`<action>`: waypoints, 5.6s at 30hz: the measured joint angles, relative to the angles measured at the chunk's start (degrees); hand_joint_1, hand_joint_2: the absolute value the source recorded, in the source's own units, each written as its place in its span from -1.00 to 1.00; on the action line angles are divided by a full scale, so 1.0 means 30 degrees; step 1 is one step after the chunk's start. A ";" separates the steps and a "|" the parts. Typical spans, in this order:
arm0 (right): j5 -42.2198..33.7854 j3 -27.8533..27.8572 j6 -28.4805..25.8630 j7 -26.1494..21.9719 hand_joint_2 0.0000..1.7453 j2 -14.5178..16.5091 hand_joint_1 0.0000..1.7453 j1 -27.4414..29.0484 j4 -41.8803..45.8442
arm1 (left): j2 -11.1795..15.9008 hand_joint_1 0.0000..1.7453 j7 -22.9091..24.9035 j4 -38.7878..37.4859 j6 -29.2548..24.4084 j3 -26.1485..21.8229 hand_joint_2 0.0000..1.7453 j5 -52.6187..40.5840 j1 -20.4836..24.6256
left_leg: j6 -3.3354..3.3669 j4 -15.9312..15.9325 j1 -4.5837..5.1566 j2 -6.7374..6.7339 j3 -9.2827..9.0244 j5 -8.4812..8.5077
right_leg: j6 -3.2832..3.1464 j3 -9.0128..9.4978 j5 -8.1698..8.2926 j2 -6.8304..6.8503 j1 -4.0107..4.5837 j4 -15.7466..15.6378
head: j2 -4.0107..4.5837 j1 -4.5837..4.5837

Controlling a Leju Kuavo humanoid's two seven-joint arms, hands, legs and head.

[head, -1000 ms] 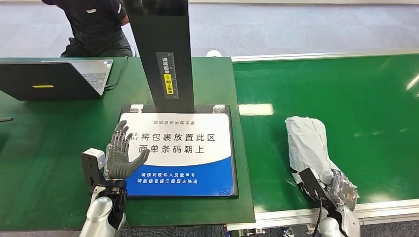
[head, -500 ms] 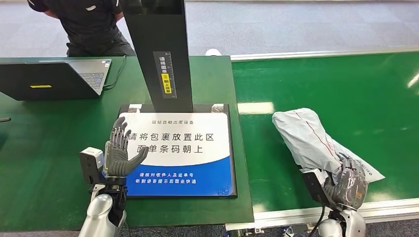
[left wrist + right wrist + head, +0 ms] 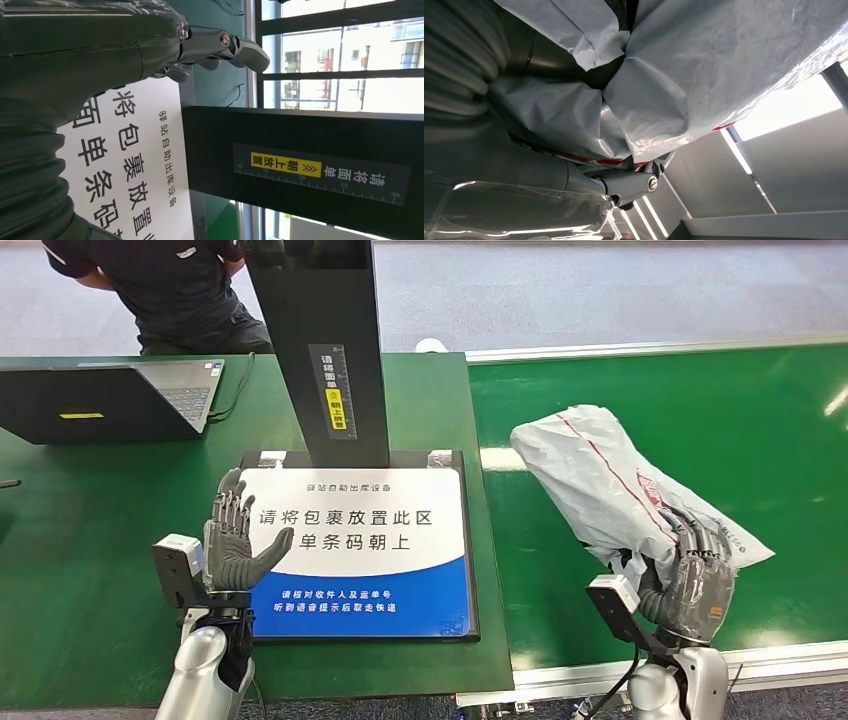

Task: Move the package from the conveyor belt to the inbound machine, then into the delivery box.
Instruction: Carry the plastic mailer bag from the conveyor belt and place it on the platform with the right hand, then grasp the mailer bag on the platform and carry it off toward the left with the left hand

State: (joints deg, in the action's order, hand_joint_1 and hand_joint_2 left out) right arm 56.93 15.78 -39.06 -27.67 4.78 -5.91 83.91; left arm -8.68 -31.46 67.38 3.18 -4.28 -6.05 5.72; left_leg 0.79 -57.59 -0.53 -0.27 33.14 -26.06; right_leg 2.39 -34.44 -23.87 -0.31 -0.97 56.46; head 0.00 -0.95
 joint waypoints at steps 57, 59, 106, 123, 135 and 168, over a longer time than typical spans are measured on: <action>0.0157 -1.3566 -0.0312 -0.4055 1.00 0.0202 -1.00 -0.8768 -1.2870 | 0.0002 -1.00 -0.0827 -0.0916 -0.0071 0.1271 1.00 0.0629 0.0867 | -0.0066 -0.0002 -0.0003 -0.0040 0.0028 0.0041 | -0.0066 -0.0084 0.0028 -0.0027 0.0010 0.0072 | 0.0000 0.0004; 0.0299 -1.3384 -0.0312 -0.4058 1.00 0.0284 -1.00 -0.8328 -1.1927 | 0.0005 -1.00 -0.0827 -0.1013 -0.0089 0.1275 1.00 0.0689 0.0887 | -0.0067 -0.0002 -0.0004 -0.0040 0.0032 0.0041 | -0.0067 -0.0090 0.0027 -0.0027 0.0010 0.0073 | 0.0000 0.0004; -1.7788 -0.3492 1.5775 -0.2747 1.00 -0.0798 -1.00 0.0704 0.1806 | 0.0337 -1.00 -0.0415 -0.0133 -0.0129 0.0273 1.00 0.0734 -0.0435 | -0.0086 -0.0003 -0.0001 -0.0040 0.0069 0.0028 | -0.0078 -0.0133 0.0023 -0.0025 0.0007 0.0074 | 0.0000 0.0002; -1.6121 -0.3481 1.6210 -0.2324 1.00 -0.0304 -1.00 0.0753 0.1881 | 0.0144 -1.00 -0.0118 0.0292 0.0179 0.0009 1.00 0.0343 -0.0464 | -0.0086 -0.0003 -0.0001 -0.0040 0.0070 0.0028 | -0.0079 -0.0134 0.0022 -0.0025 0.0007 0.0077 | 0.0000 0.0000; -1.6094 -0.3043 1.6830 -0.2324 1.00 0.0058 -1.00 0.0738 0.1974 | -0.0016 -1.00 0.0077 0.0532 0.0279 -0.0315 1.00 -0.0120 -0.0503 | -0.0086 -0.0003 -0.0001 -0.0040 0.0072 0.0029 | -0.0079 -0.0133 0.0022 -0.0025 0.0006 0.0080 | 0.0000 0.0002; -1.6225 -0.2612 1.7420 -0.2519 1.00 0.0148 -1.00 0.0479 0.1531 | 0.0468 -1.00 0.0568 0.2284 -0.3139 0.4130 1.00 -1.3121 -0.1474 | -0.0088 -0.0003 -0.0001 -0.0040 0.0072 0.0028 | -0.0081 -0.0139 0.0020 -0.0025 0.0007 0.0085 | 0.0000 0.0002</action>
State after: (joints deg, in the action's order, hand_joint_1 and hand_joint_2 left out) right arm 8.25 7.95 13.20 -35.23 5.22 -4.48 88.50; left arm -7.27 -29.76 74.24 -6.24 8.11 -45.42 1.29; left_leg 0.52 -57.60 -0.53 -0.39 33.36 -25.97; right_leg 2.15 -34.86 -23.81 -0.38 -0.95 56.71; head 0.00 -0.94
